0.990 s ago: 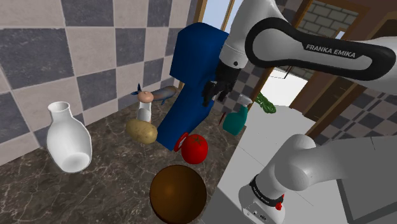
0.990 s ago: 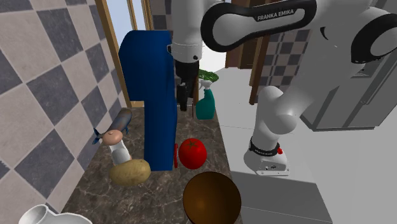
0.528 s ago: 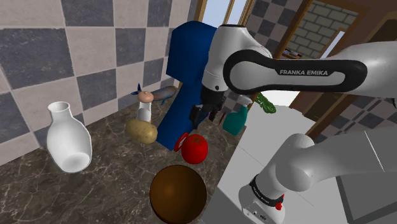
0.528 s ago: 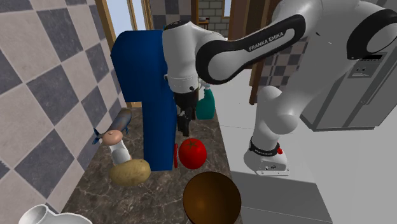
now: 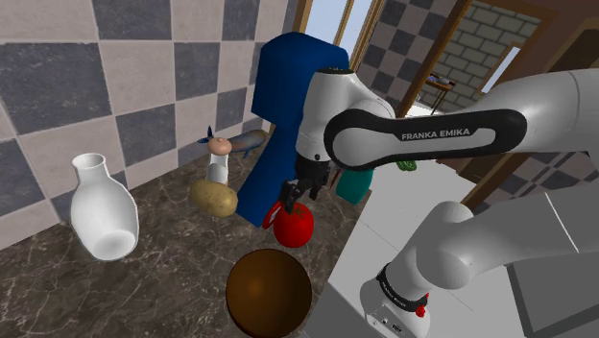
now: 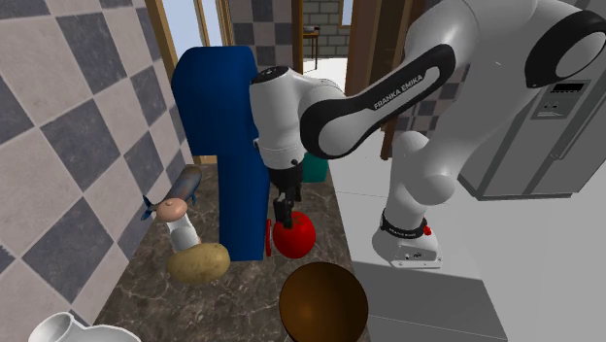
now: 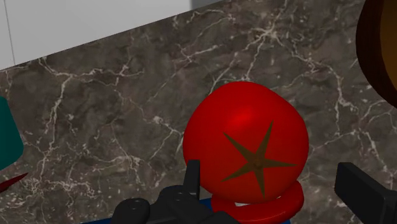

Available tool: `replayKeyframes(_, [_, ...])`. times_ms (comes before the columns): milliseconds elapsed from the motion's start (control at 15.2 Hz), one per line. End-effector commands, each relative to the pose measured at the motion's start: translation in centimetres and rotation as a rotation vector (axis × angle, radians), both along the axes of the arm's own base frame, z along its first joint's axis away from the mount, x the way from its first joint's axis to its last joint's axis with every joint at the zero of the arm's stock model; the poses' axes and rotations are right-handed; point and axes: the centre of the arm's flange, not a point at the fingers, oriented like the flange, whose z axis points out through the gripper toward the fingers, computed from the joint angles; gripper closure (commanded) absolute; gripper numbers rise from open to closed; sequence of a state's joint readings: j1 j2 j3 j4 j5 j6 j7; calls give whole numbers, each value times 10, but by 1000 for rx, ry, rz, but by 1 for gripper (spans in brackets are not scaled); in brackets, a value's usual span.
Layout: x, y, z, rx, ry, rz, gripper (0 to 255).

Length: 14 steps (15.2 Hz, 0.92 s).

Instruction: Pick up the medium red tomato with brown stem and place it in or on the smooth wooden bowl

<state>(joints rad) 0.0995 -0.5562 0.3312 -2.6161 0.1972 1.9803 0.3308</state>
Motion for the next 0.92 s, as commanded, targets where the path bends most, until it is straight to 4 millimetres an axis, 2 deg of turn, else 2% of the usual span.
replayKeyframes(0, [0, -1, -10, -1, 6, 0, 0])
replayKeyframes(462, [0, -1, -10, -1, 6, 0, 0])
replayKeyframes(528, [0, -1, -10, -1, 6, 0, 255])
replayKeyframes(858, [1, 0, -11, -1, 6, 0, 255])
